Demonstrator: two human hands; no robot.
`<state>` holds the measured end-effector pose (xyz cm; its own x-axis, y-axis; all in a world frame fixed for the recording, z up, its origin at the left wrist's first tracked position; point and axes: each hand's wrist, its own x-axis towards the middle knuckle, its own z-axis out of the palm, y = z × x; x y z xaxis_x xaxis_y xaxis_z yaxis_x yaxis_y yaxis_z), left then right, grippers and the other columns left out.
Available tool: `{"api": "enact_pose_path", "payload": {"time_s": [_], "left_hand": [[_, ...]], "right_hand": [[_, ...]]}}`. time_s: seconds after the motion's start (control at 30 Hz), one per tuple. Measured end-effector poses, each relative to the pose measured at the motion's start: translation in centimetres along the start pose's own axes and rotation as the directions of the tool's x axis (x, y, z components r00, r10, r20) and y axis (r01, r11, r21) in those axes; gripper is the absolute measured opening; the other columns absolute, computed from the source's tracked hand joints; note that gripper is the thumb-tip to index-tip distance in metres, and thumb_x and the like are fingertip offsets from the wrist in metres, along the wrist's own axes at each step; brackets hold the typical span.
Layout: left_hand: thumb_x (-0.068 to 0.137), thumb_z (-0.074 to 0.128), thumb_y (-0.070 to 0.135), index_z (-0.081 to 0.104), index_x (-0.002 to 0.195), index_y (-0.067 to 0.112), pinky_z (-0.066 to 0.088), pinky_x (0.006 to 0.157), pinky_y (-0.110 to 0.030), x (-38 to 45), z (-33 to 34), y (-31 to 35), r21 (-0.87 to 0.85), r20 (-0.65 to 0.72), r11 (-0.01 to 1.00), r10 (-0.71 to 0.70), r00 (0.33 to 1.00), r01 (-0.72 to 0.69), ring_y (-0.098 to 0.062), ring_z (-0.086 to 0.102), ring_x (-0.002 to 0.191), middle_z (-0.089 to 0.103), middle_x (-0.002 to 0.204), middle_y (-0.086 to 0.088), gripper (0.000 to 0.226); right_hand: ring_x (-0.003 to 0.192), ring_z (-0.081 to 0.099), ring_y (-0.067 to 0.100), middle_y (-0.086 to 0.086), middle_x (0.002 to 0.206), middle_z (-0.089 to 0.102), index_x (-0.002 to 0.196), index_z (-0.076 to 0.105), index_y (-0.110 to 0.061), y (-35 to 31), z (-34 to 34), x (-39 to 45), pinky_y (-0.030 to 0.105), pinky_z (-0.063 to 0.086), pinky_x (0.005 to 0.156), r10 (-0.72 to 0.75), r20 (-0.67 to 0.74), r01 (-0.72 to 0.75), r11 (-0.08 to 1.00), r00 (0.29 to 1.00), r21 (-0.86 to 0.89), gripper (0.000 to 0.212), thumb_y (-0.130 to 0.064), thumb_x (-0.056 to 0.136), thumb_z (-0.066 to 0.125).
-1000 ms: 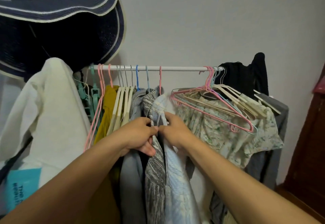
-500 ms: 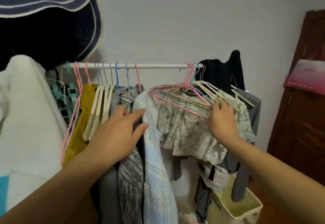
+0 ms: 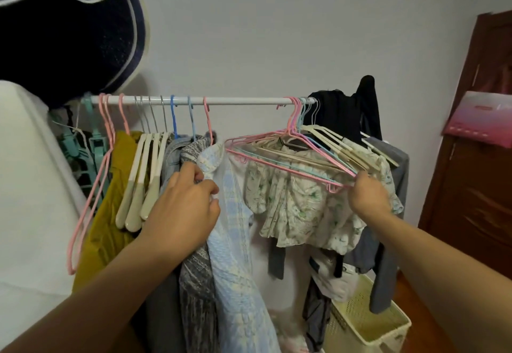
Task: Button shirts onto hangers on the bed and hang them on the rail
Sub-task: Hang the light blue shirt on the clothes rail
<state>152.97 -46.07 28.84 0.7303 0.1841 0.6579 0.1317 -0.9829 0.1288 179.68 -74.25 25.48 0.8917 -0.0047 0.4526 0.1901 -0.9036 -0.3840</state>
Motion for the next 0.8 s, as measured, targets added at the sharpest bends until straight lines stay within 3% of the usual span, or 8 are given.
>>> {"api": "enact_pose_path", "payload": {"time_s": [0.07, 0.17, 0.23, 0.3, 0.5, 0.6, 0.7, 0.8], "left_hand": [[0.098, 0.055, 0.032, 0.071, 0.117, 0.023, 0.048, 0.090, -0.040, -0.2, -0.1, 0.3, 0.004, -0.007, 1.000, -0.009, 1.000, 0.009, -0.023, 0.046, 0.114, 0.044, 0.117, 0.000, 0.026], [0.100, 0.051, 0.035, 0.070, 0.116, 0.027, 0.047, 0.085, -0.035, -0.1, -0.2, 0.4, 0.016, -0.007, 1.000, -0.015, 1.000, 0.015, -0.020, 0.045, 0.112, 0.044, 0.116, 0.003, 0.026], [0.100, 0.049, 0.036, 0.069, 0.116, 0.028, 0.046, 0.084, -0.034, 0.1, -0.2, 0.3, 0.025, 0.007, 0.999, -0.022, 1.000, 0.022, -0.019, 0.045, 0.111, 0.044, 0.113, 0.004, 0.027], [0.101, 0.048, 0.036, 0.069, 0.115, 0.028, 0.046, 0.083, -0.034, 0.2, -0.2, 0.2, 0.017, 0.021, 0.999, -0.034, 0.999, 0.033, -0.018, 0.045, 0.108, 0.044, 0.111, 0.006, 0.027], [0.100, 0.049, 0.034, 0.071, 0.113, 0.029, 0.042, 0.080, -0.033, 0.0, 0.7, -0.2, 0.018, 0.032, 0.998, -0.068, 0.997, 0.067, -0.018, 0.042, 0.100, 0.047, 0.106, 0.006, 0.026], [0.092, 0.062, 0.029, 0.077, 0.103, 0.023, 0.040, 0.090, -0.044, -0.1, 1.5, -0.3, 0.100, -0.066, 0.994, -0.046, 0.997, 0.053, -0.027, 0.039, 0.107, 0.054, 0.113, -0.004, 0.019], [0.090, 0.066, 0.031, 0.077, 0.107, 0.021, 0.036, 0.100, -0.052, 0.2, 2.0, 0.2, 0.096, -0.074, 0.994, -0.050, 0.996, 0.057, -0.031, 0.034, 0.126, 0.050, 0.135, -0.011, 0.023], [0.092, 0.063, 0.032, 0.075, 0.110, 0.021, 0.029, 0.104, -0.050, 0.6, 2.0, 1.0, 0.071, -0.094, 0.996, -0.047, 0.994, 0.054, -0.030, 0.032, 0.132, 0.049, 0.140, -0.010, 0.024]], "right_hand": [[0.110, 0.057, 0.043, 0.024, 0.123, 0.056, 0.124, 0.049, -0.004, 0.0, 0.5, 0.0, 0.047, 0.049, 0.084, -0.012, -0.012, 0.012, 0.999, 1.000, -0.033, 0.030, -0.006, 0.095, 0.054], [0.123, 0.045, 0.041, 0.022, 0.137, 0.042, 0.130, 0.045, -0.007, -0.2, 0.7, 0.1, 0.049, 0.047, 0.092, 0.028, -0.050, -0.031, 0.998, 0.998, -0.060, 0.040, -0.009, 0.093, 0.060], [0.124, 0.045, 0.042, 0.021, 0.140, 0.041, 0.133, 0.043, -0.008, -0.1, 0.6, 0.5, 0.050, 0.046, 0.094, 0.049, 0.020, -0.048, 0.998, 0.999, -0.047, 0.042, -0.013, 0.094, 0.059], [0.117, 0.053, 0.043, 0.021, 0.134, 0.047, 0.130, 0.046, -0.009, 0.1, 0.7, 0.8, 0.048, 0.047, 0.091, 0.030, 0.078, -0.027, 0.999, 0.997, -0.041, 0.037, -0.018, 0.096, 0.056], [0.083, 0.061, 0.036, 0.014, 0.097, 0.065, 0.109, 0.052, -0.011, -1.2, 0.9, -0.6, 0.041, 0.049, 0.066, -0.114, -0.023, 0.114, 0.993, 0.993, -0.017, 0.014, -0.017, 0.096, 0.052], [0.074, 0.060, 0.028, 0.005, 0.083, 0.064, 0.098, 0.058, -0.013, -3.1, 0.4, -1.0, 0.038, 0.049, 0.064, -0.214, 0.036, 0.203, 0.960, 0.976, 0.192, 0.010, -0.022, 0.095, 0.058], [0.059, 0.055, 0.026, 0.007, 0.067, 0.059, 0.087, 0.066, -0.002, -5.8, -1.1, -1.5, 0.050, 0.053, 0.065, -0.235, 0.116, 0.133, 0.822, 0.965, 0.554, 0.031, -0.027, 0.100, 0.055], [0.063, 0.060, 0.031, 0.006, 0.067, 0.063, 0.086, 0.070, -0.003, -8.4, -3.1, -2.1, 0.053, 0.056, 0.071, -0.224, -0.014, 0.191, 0.793, 0.974, 0.578, 0.037, -0.028, 0.103, 0.048]]}}
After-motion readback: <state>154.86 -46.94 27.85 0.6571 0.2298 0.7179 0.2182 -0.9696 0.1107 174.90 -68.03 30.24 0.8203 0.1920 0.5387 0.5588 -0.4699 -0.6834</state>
